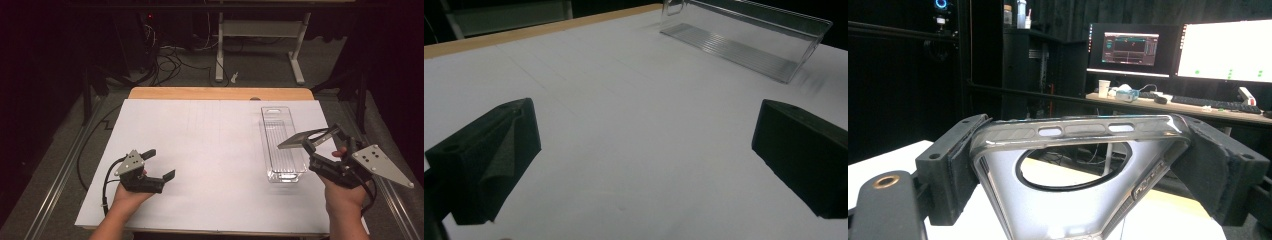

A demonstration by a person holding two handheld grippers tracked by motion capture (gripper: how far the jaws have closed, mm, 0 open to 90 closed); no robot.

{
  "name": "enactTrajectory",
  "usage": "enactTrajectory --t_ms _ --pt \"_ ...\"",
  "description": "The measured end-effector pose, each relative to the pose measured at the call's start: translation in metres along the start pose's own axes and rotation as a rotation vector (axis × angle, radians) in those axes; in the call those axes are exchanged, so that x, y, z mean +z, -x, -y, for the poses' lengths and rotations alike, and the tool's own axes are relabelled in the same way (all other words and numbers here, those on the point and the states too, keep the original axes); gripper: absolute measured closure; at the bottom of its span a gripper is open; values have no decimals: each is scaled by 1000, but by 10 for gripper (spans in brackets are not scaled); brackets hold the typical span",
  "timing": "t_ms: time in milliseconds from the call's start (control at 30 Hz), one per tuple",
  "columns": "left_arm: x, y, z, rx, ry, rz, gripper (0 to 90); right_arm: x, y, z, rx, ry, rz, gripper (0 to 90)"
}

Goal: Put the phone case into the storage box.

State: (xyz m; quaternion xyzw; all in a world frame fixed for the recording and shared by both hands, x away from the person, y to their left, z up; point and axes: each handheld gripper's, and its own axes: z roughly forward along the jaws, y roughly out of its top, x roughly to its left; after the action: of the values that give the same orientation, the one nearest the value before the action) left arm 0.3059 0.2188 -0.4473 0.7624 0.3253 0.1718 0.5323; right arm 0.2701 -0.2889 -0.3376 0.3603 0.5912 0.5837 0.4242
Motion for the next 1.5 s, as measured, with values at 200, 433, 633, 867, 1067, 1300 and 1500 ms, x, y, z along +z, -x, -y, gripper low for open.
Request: enactTrajectory --t_ms 200,433,633,867,1067,1300,1500 --pt "-1 -1 0 -4 6 4 5 19 -7 -3 2 -32 40 136" --pt "-2 -2 -1 -3 13 7 3 44 -9 -6 -5 -70 81 136" --pt "-4 -2 -3 -10 29 9 2 61 -12 -7 -11 -92 104 136" --pt "-2 -2 -2 -11 25 3 2 83 -13 -6 -20 -123 136 136" --pt "-2 -2 -2 -9 27 8 2 102 -12 -3 -23 -154 168 136" --pt "-5 -4 -3 -16 38 -7 2 121 -11 3 -22 -189 209 136" --pt "-6 -3 -3 -12 40 -1 2 134 -10 10 -11 -224 232 136"
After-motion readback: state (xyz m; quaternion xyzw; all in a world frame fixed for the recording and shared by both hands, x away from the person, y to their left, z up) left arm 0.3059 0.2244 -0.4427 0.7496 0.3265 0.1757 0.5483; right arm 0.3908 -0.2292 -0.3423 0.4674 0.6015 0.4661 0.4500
